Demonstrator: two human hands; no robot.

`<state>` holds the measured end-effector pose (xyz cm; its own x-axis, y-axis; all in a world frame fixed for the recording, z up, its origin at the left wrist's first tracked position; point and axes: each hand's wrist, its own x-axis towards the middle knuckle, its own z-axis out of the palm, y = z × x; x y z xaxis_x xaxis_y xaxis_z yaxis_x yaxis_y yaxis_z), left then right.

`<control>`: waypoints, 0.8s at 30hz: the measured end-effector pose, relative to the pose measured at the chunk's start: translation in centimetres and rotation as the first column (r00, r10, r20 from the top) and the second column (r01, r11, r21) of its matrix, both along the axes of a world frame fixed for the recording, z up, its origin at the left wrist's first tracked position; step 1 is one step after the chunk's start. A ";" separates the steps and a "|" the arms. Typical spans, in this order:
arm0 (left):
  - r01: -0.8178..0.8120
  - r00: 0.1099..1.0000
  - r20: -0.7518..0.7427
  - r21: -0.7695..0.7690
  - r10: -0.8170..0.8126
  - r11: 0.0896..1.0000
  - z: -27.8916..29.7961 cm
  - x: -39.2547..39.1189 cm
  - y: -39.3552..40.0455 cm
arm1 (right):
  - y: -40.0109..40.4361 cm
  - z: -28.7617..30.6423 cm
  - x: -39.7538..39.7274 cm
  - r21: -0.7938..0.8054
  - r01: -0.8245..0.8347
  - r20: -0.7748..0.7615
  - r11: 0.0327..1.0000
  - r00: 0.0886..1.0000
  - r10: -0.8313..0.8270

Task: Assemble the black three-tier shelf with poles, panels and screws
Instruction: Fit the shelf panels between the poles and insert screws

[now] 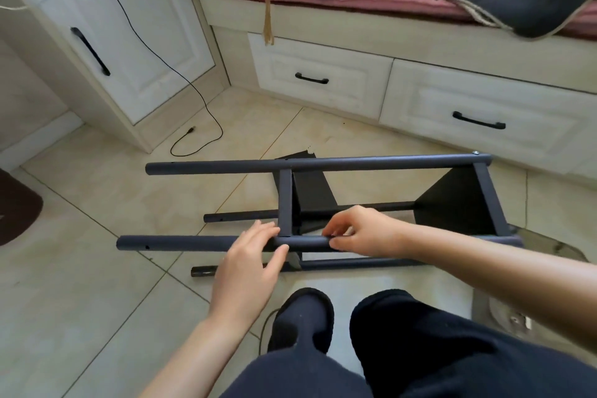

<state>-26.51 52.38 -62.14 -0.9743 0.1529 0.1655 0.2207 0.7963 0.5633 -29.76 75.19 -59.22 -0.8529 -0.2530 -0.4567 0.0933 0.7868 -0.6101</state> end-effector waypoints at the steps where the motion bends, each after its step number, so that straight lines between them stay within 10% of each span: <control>1: -0.041 0.999 -0.013 0.055 0.042 0.998 0.1 0.4 -0.1 | -0.1 0.1 0.4 0.014 -0.009 -0.017 1.000 1.000 0.009; 6: -0.232 0.971 0.019 0.289 0.236 0.929 0.5 1.9 -0.8 | -0.5 0.2 1.3 0.074 -0.026 -0.076 0.997 0.997 0.032; 9: -0.427 0.892 0.326 0.373 0.315 0.824 0.2 1.9 -0.8 | -0.4 0.1 1.4 0.075 -0.020 -0.080 0.997 0.996 0.026; 13: -0.723 0.600 0.800 0.542 0.000 0.428 -0.5 0.3 0.2 | -0.2 0.0 1.4 0.042 -0.017 -0.054 0.999 0.998 0.019; 18: -0.830 0.546 0.831 0.554 -0.102 0.067 -1.0 -2.2 2.6 | 0.1 -0.2 1.6 0.006 -0.008 -0.061 1.000 0.998 0.009; 24: -0.848 0.526 0.841 0.529 -0.125 -0.009 -1.0 -3.1 3.4 | 0.5 -0.2 2.0 0.025 0.044 -0.183 0.999 0.982 -0.038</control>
